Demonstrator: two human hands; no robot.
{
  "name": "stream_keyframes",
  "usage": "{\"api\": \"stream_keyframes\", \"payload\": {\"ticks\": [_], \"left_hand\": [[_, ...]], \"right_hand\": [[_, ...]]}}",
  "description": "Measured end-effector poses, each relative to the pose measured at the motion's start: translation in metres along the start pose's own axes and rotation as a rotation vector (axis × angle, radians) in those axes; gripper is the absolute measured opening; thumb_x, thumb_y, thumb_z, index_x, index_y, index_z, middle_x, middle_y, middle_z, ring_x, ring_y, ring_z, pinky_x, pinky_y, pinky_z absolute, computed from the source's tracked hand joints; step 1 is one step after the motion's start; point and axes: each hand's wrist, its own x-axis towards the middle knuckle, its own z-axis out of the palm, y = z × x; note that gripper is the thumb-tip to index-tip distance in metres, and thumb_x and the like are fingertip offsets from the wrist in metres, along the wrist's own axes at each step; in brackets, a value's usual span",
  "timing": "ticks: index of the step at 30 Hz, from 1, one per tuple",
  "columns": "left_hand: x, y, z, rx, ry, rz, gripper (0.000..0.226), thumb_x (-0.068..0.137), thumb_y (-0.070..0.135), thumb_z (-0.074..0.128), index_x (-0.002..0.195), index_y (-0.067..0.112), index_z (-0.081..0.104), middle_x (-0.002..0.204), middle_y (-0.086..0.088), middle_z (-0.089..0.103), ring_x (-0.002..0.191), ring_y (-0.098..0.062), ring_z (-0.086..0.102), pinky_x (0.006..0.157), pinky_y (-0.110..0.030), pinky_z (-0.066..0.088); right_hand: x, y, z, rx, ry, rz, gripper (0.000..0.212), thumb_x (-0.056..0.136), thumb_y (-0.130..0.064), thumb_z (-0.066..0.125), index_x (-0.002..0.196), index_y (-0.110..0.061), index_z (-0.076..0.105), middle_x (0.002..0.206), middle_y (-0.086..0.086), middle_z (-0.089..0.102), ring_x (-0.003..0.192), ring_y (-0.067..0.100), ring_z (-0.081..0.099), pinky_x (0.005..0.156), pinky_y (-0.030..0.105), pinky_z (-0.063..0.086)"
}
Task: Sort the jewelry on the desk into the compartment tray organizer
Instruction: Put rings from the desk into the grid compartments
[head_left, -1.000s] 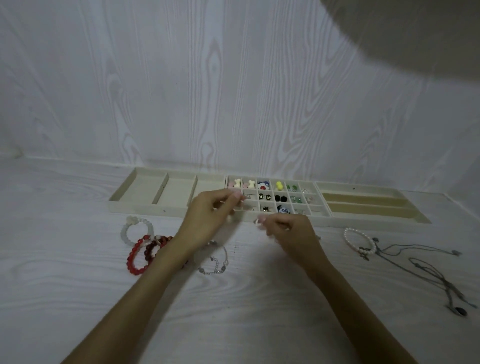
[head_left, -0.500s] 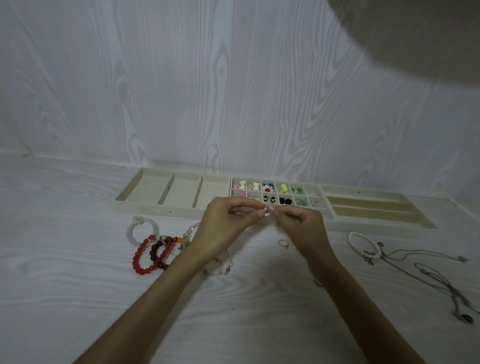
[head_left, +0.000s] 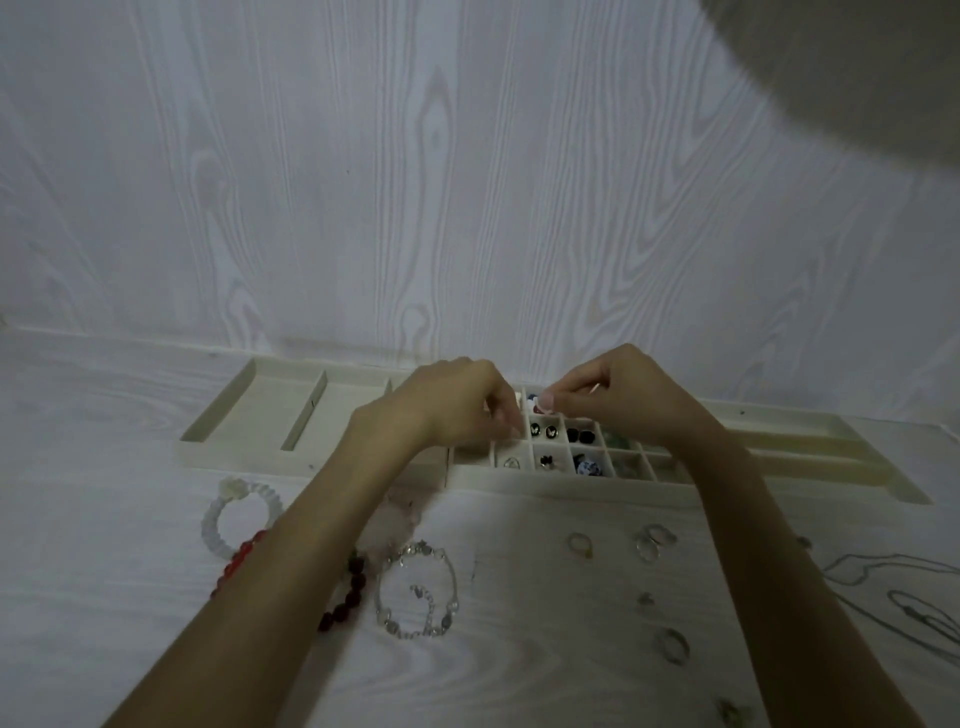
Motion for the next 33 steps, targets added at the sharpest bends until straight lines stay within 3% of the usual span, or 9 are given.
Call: {"api": "stream_keyframes", "payload": {"ticks": [5,9,13,17,20,25,30,33], "left_hand": [[0.015,-0.007,0.013,0.049,-0.076,0.023,0.021,0.078,0.048,0.07,0.097,0.039,0.071,0.074,0.022,0.055,0.077,-0.002,0.054,0.056,-0.017,0.033],[0.018,-0.011,0.022,0.07,-0.089,0.027,0.015,0.077,0.042,0.072,0.091,0.038,0.072,0.07,0.021,0.053,0.065,0.002,0.048,0.053,-0.018,0.029],[0.019,-0.011,0.021,0.123,-0.054,0.029,0.01,0.077,0.041,0.071,0.086,0.038,0.074,0.066,0.021,0.051,0.062,0.002,0.045,0.05,-0.019,0.026],[0.018,-0.009,0.018,0.188,-0.016,0.018,0.01,0.078,0.041,0.07,0.086,0.037,0.074,0.07,0.019,0.055,0.07,-0.004,0.049,0.05,-0.019,0.024],[0.017,-0.005,0.019,0.204,-0.018,-0.003,0.009,0.079,0.039,0.069,0.086,0.036,0.074,0.08,0.012,0.063,0.075,-0.01,0.054,0.05,-0.019,0.025],[0.016,-0.003,0.019,0.192,-0.026,-0.015,0.012,0.081,0.039,0.067,0.09,0.035,0.074,0.088,0.01,0.066,0.082,-0.013,0.059,0.051,-0.02,0.027],[0.015,-0.002,0.016,0.192,-0.047,-0.005,0.015,0.082,0.038,0.067,0.094,0.033,0.074,0.092,0.008,0.067,0.087,-0.016,0.06,0.052,-0.021,0.028],[0.014,-0.001,0.015,0.211,-0.049,-0.001,0.016,0.083,0.036,0.065,0.096,0.031,0.074,0.096,0.005,0.068,0.089,-0.018,0.061,0.061,-0.026,0.039]], "right_hand": [[0.01,0.009,0.003,-0.051,-0.023,-0.006,0.008,0.07,-0.034,0.08,0.068,-0.028,0.074,0.064,-0.003,0.071,0.058,0.006,0.06,0.056,0.016,0.047],[0.013,0.019,0.009,-0.1,-0.054,-0.054,0.013,0.068,-0.034,0.08,0.061,-0.033,0.07,0.057,-0.009,0.067,0.049,-0.001,0.053,0.049,0.009,0.039],[0.016,0.022,0.012,-0.159,-0.107,-0.12,0.009,0.073,-0.03,0.078,0.076,-0.021,0.077,0.057,-0.021,0.062,0.054,-0.008,0.057,0.058,0.012,0.045],[0.014,0.021,0.019,-0.211,-0.15,-0.202,0.009,0.079,-0.023,0.073,0.082,-0.016,0.077,0.066,-0.013,0.064,0.056,-0.008,0.056,0.056,0.008,0.041],[0.014,0.022,0.026,-0.293,-0.167,-0.218,0.008,0.082,-0.022,0.071,0.083,-0.017,0.077,0.062,-0.018,0.059,0.053,-0.007,0.052,0.051,0.009,0.035],[0.015,0.023,0.033,-0.424,-0.184,-0.219,0.009,0.082,-0.025,0.07,0.088,-0.023,0.077,0.055,-0.023,0.046,0.051,-0.001,0.044,0.054,0.016,0.03],[0.016,0.02,0.037,-0.505,-0.18,-0.24,0.013,0.083,-0.032,0.067,0.094,-0.031,0.075,0.075,-0.005,0.061,0.069,0.011,0.053,0.065,0.029,0.043],[0.016,0.021,0.038,-0.544,-0.167,-0.255,0.014,0.084,-0.034,0.066,0.096,-0.032,0.075,0.072,-0.007,0.055,0.07,0.011,0.051,0.063,0.025,0.038]]}}
